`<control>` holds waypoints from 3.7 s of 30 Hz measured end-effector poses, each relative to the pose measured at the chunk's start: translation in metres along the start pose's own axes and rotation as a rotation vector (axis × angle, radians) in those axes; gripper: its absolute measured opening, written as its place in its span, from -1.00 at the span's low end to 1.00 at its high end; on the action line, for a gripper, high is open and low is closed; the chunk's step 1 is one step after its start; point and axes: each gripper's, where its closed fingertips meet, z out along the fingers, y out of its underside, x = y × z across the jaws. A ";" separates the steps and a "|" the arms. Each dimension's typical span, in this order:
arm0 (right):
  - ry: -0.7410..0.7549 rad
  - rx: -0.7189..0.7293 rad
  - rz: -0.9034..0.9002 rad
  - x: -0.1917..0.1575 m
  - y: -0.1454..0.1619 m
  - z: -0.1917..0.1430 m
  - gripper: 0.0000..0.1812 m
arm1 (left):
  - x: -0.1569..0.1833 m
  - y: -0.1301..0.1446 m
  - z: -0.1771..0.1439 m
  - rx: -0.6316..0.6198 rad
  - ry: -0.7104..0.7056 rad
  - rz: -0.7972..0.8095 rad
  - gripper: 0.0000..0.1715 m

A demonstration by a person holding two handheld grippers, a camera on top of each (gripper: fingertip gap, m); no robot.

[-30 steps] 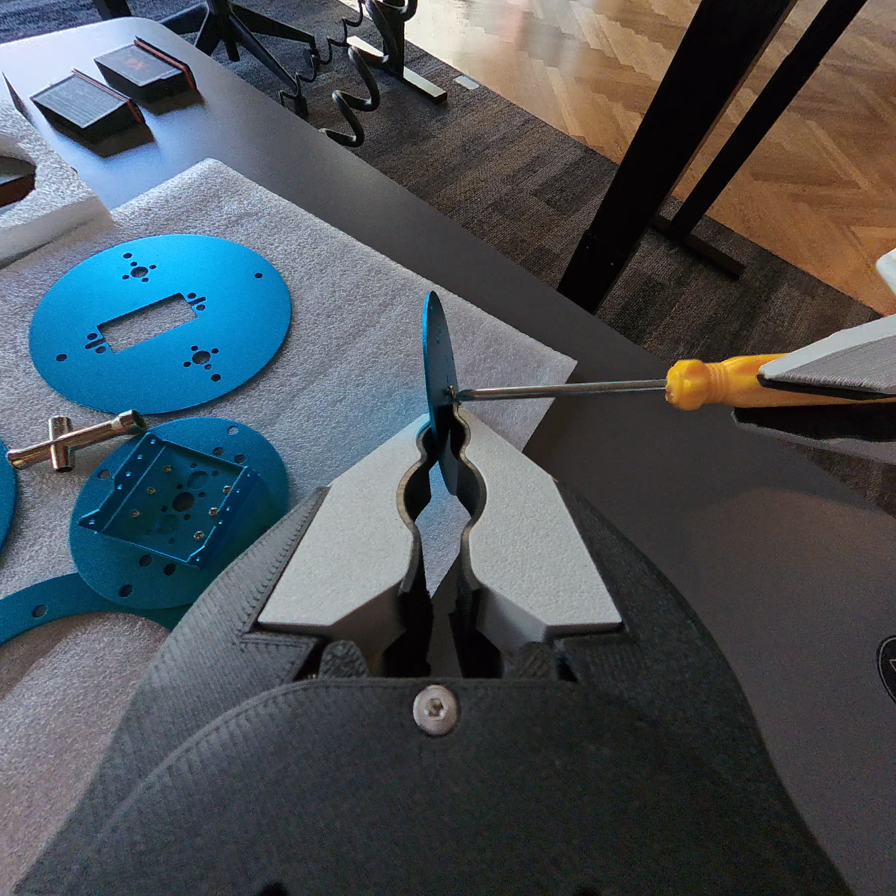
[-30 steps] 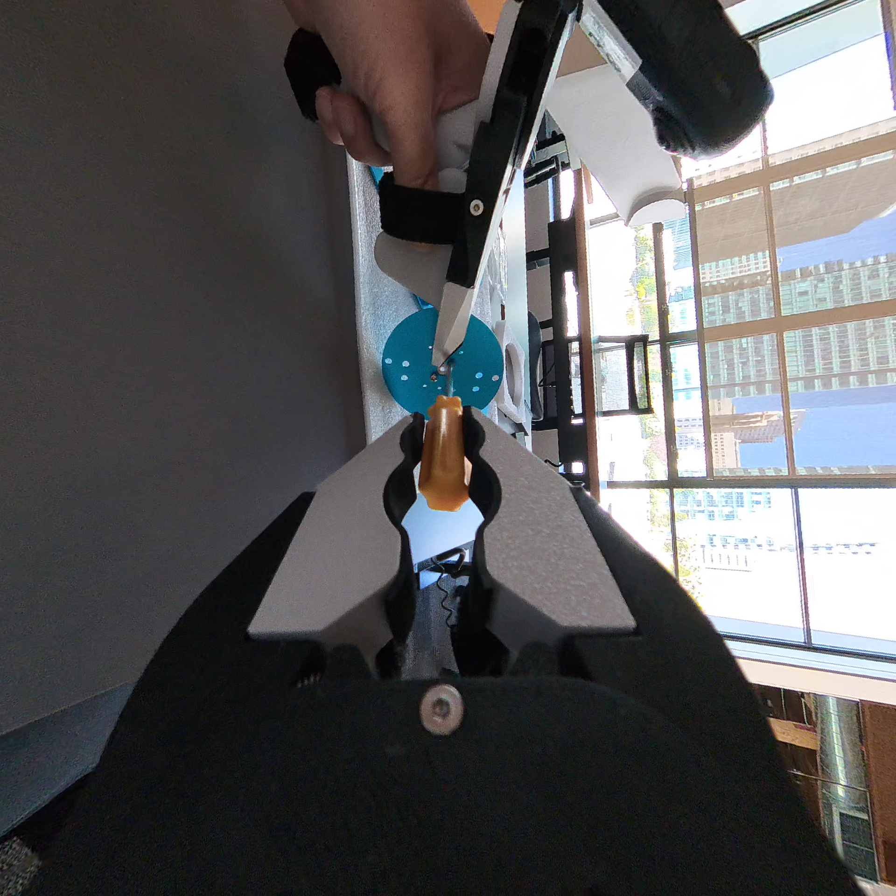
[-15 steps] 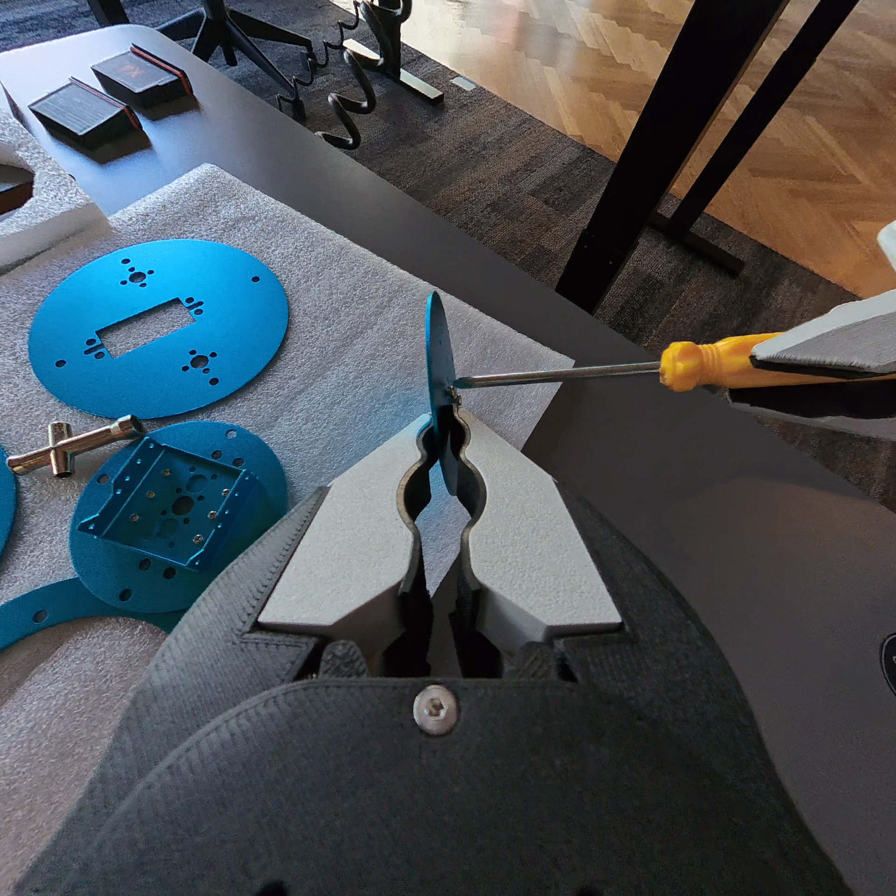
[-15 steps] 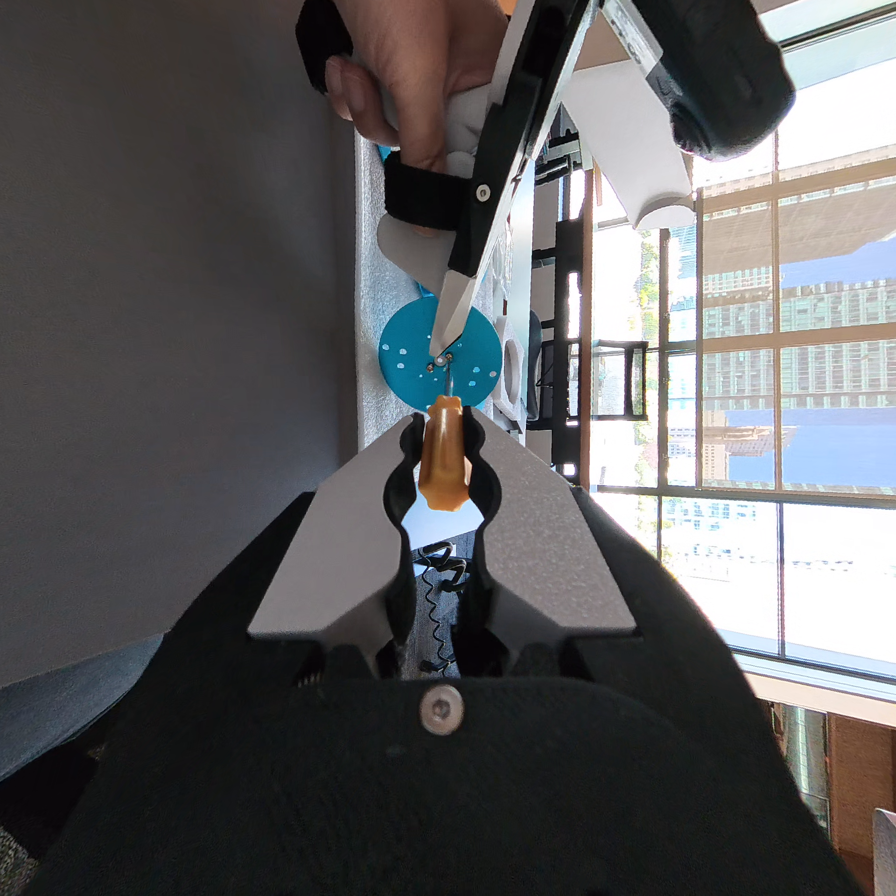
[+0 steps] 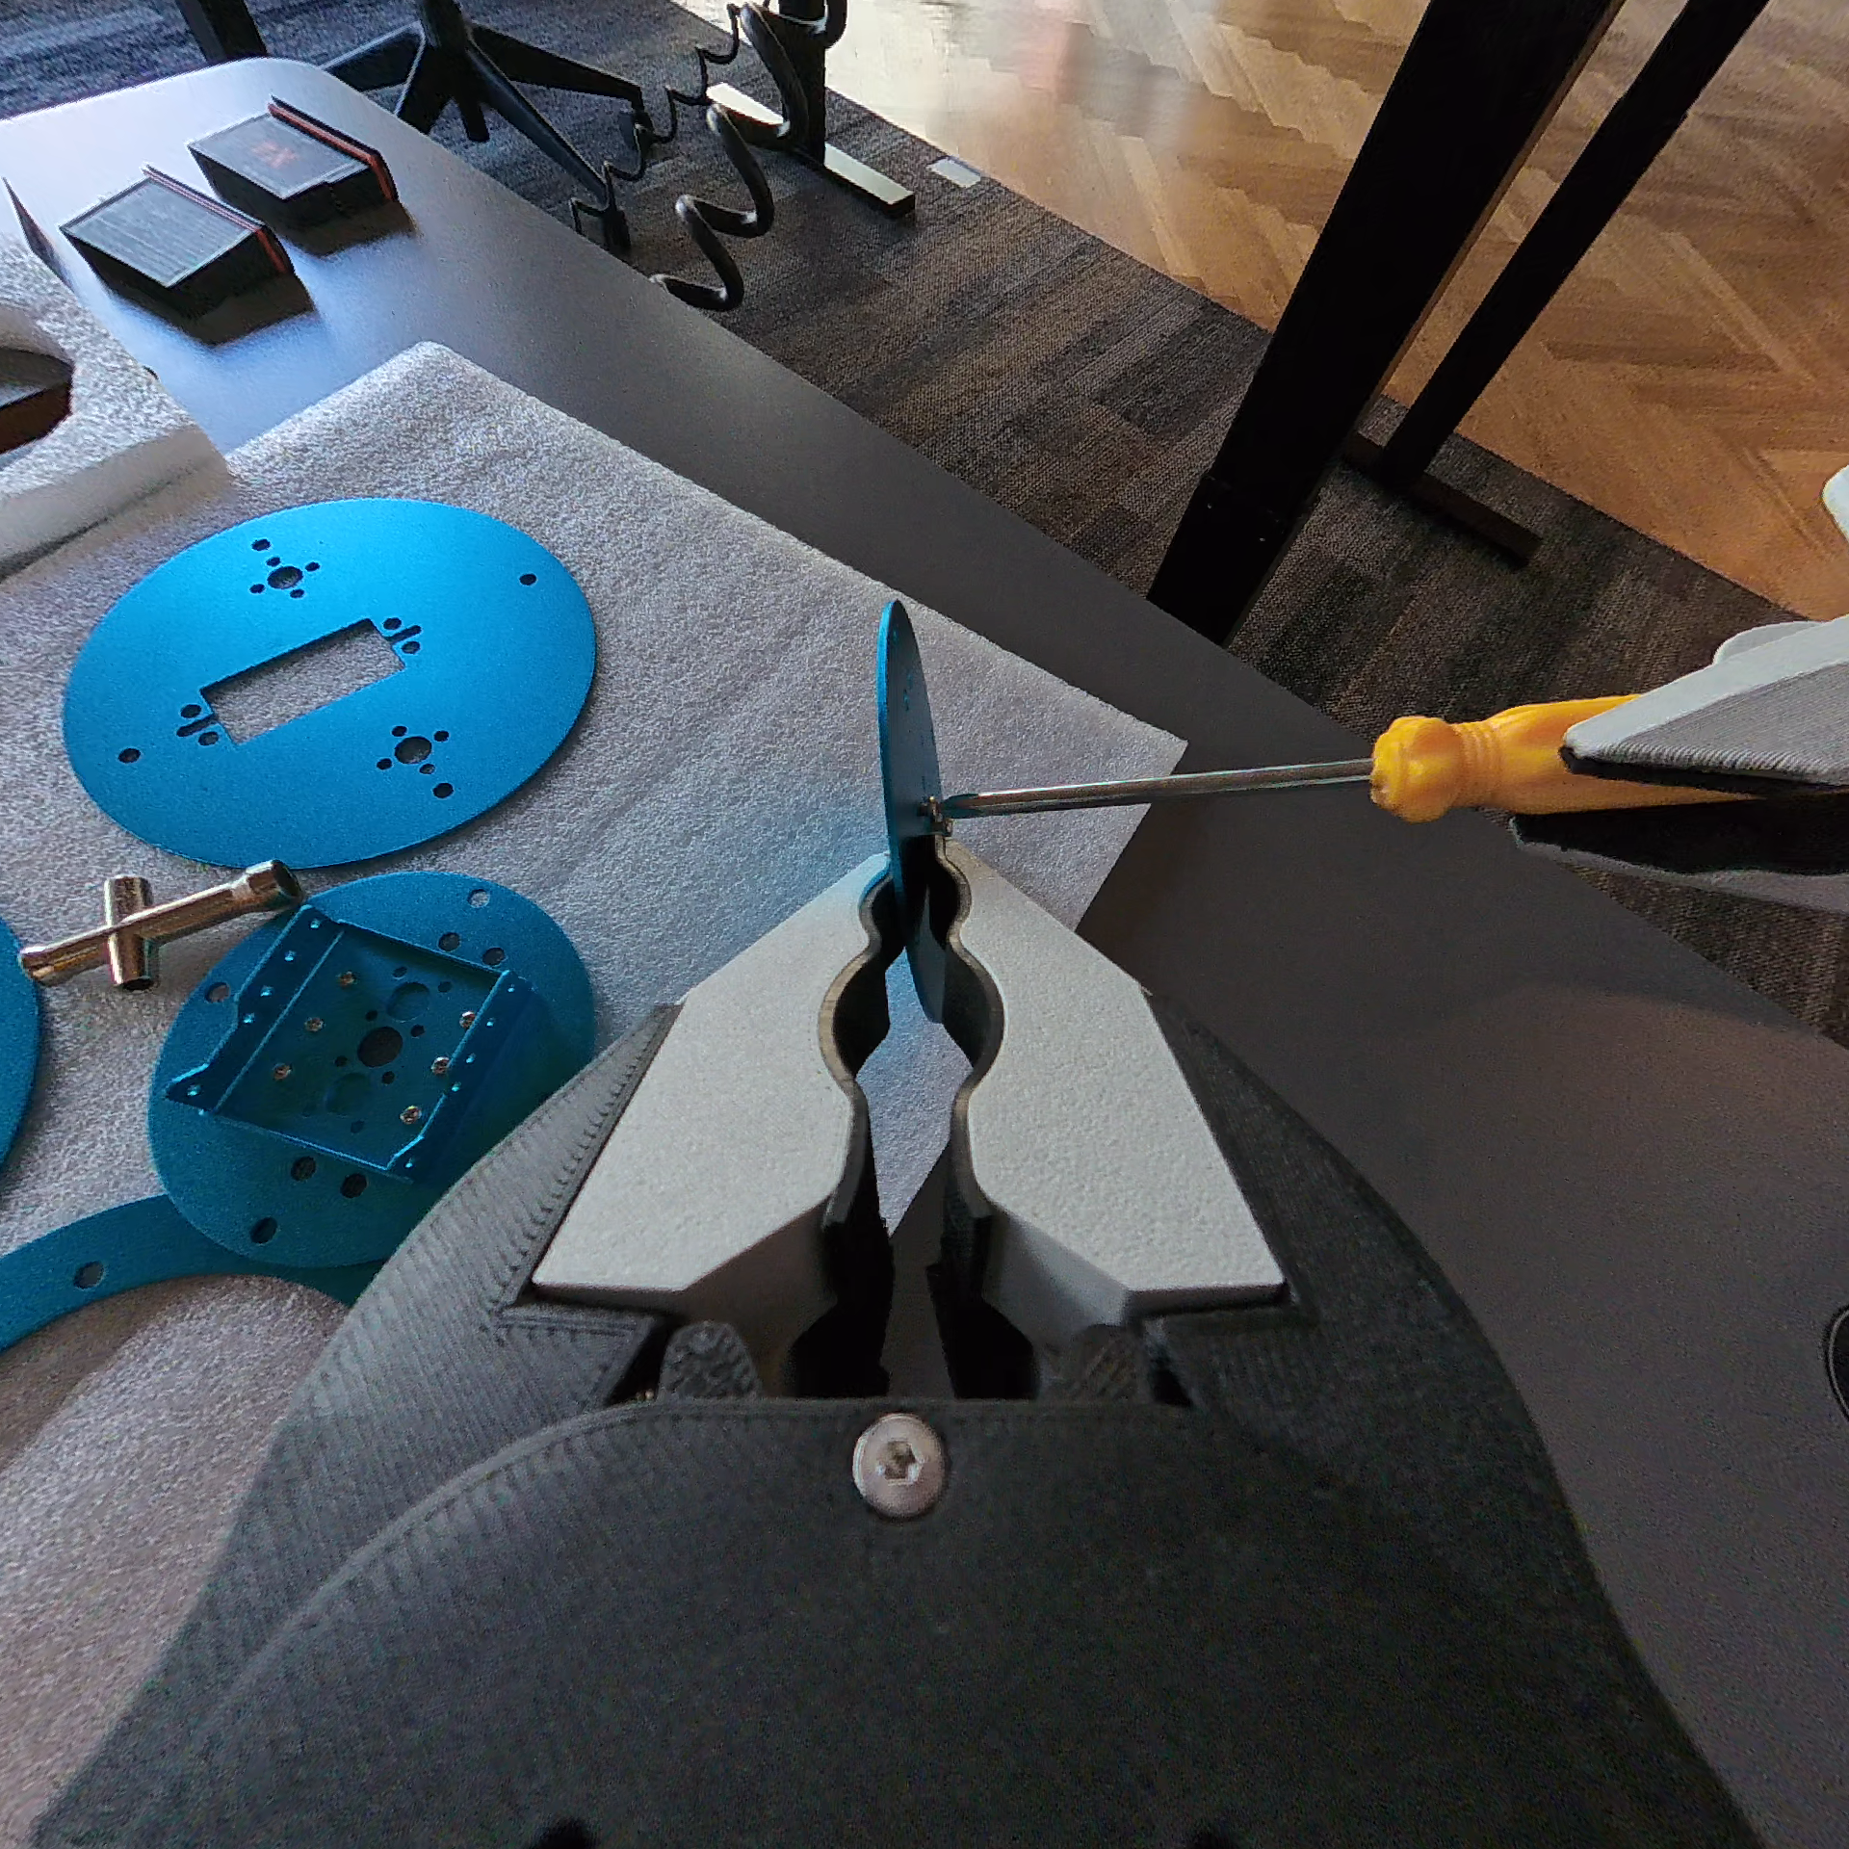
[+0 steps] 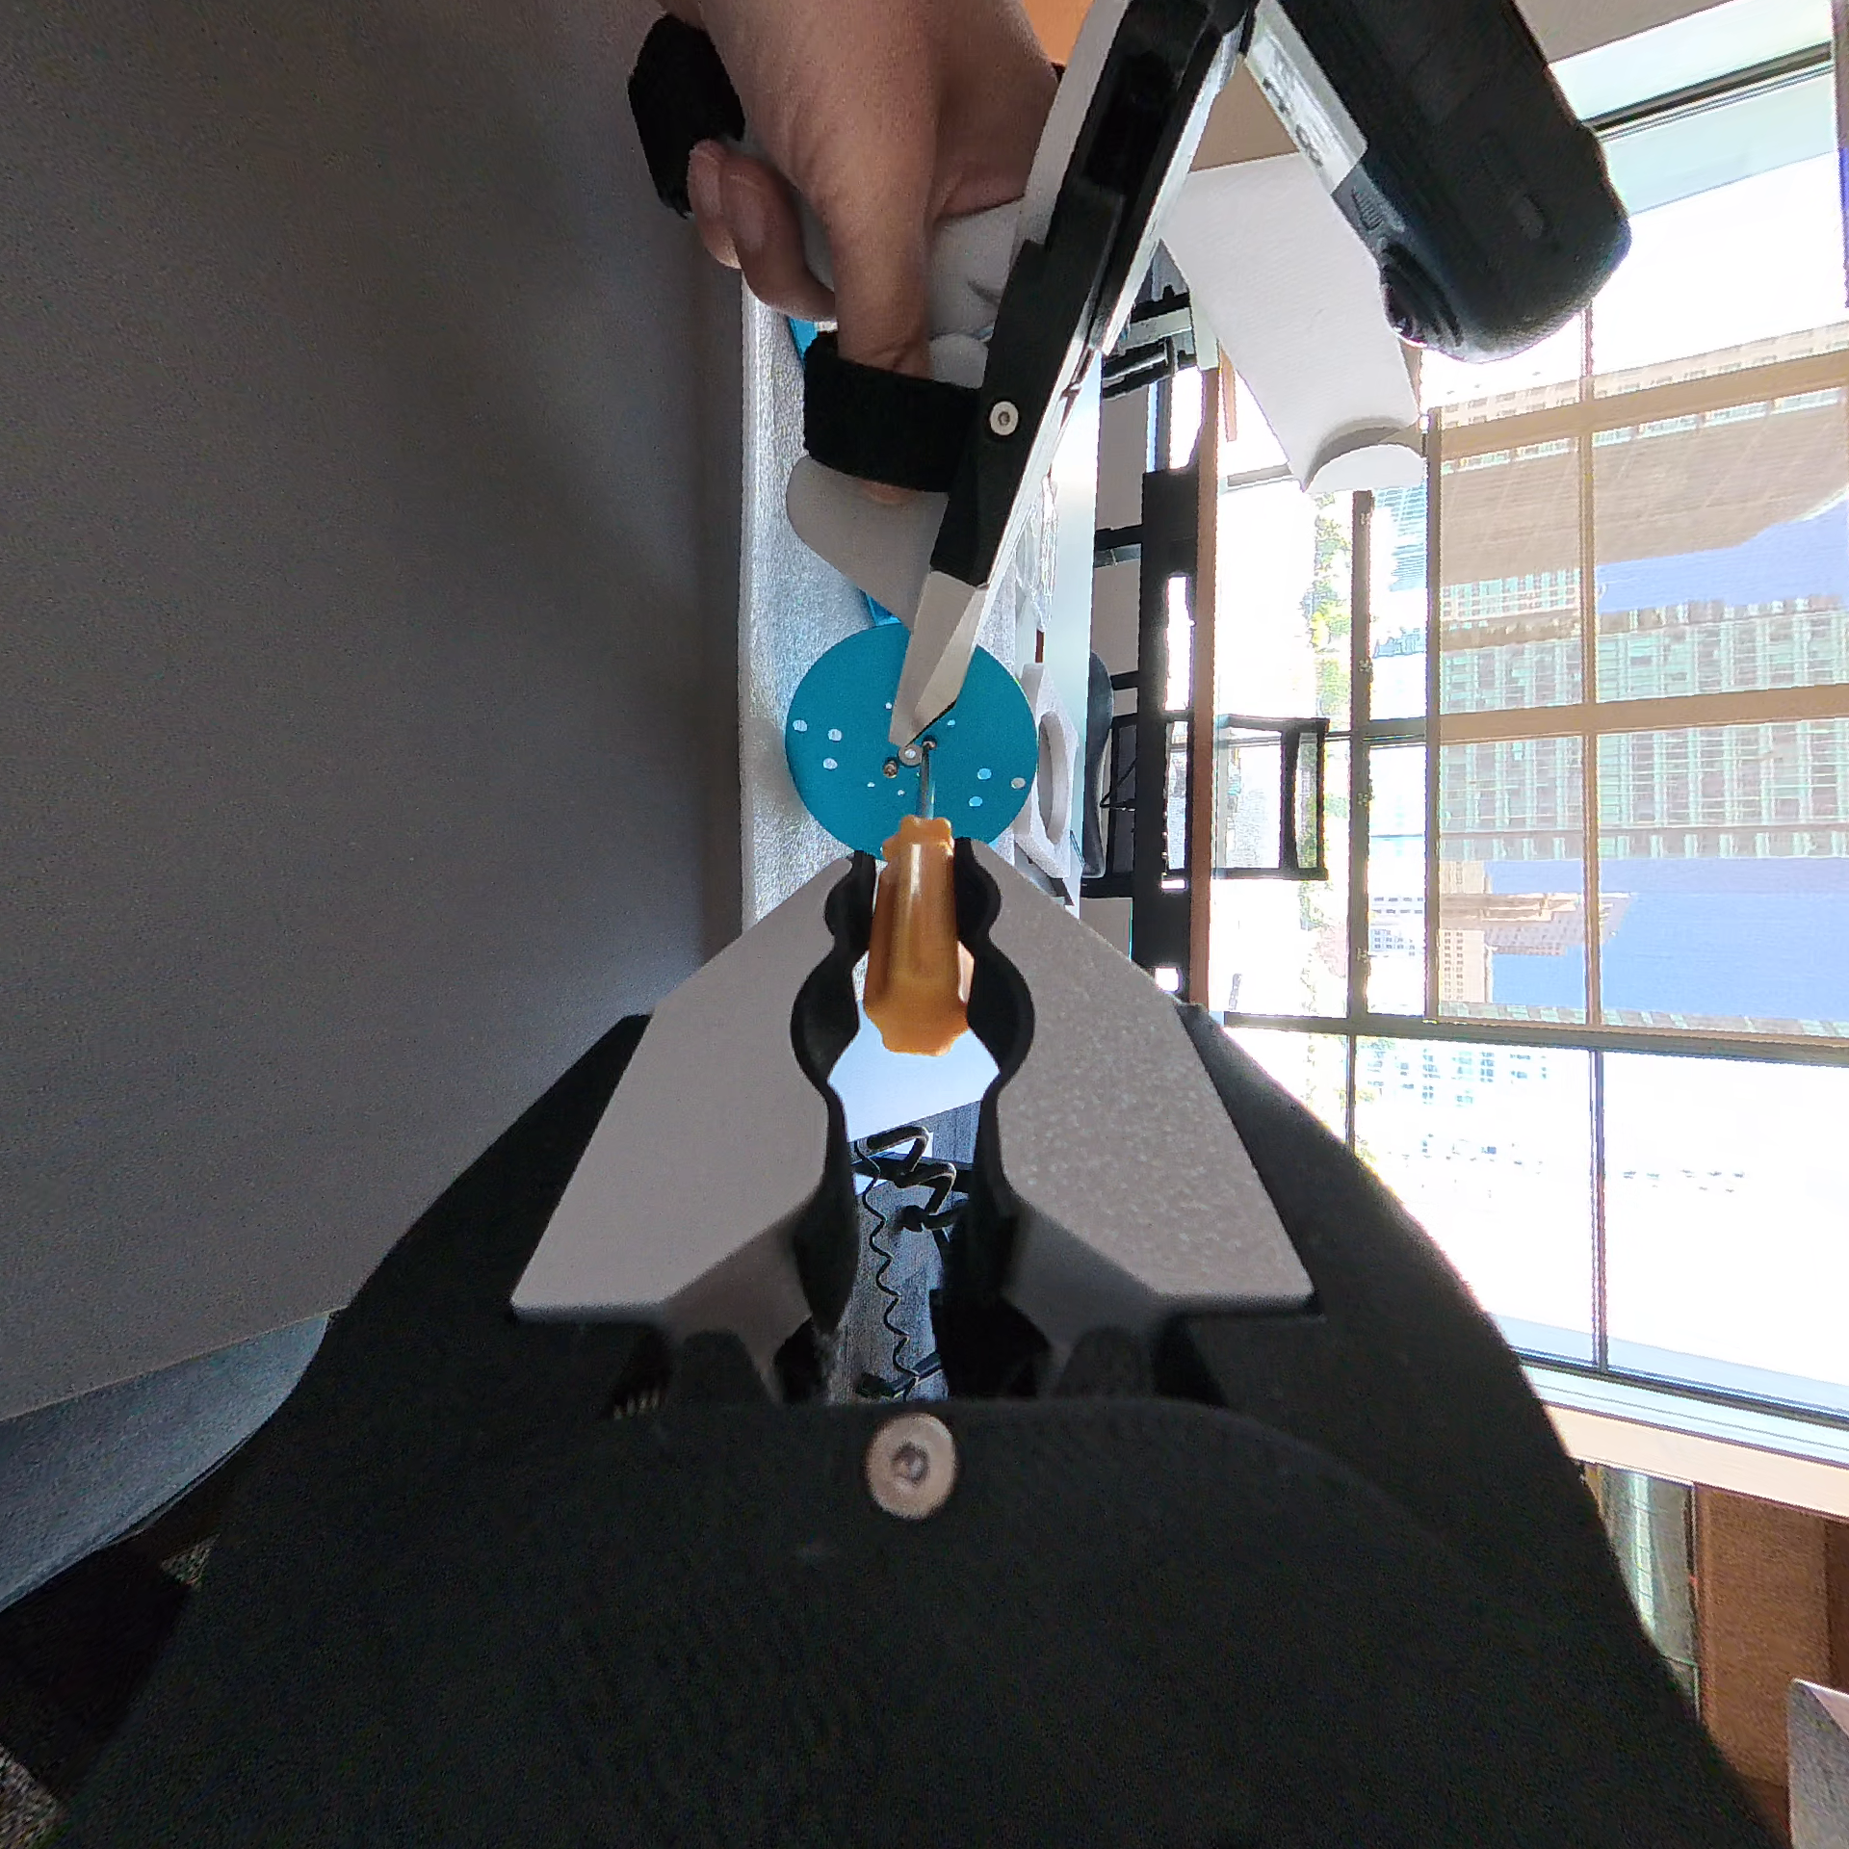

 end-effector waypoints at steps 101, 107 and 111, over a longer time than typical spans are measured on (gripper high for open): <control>-0.027 0.043 1.736 -0.003 0.029 0.006 -0.88 | -0.001 -0.002 0.003 0.010 -0.049 -0.070 -0.98; -0.118 0.210 2.651 -0.018 0.040 0.001 -0.88 | 0.005 -0.004 0.005 0.010 -0.090 0.024 -0.98; -0.060 0.181 2.342 -0.015 0.044 -0.006 -0.89 | 0.003 -0.003 0.004 0.010 -0.092 0.025 -0.98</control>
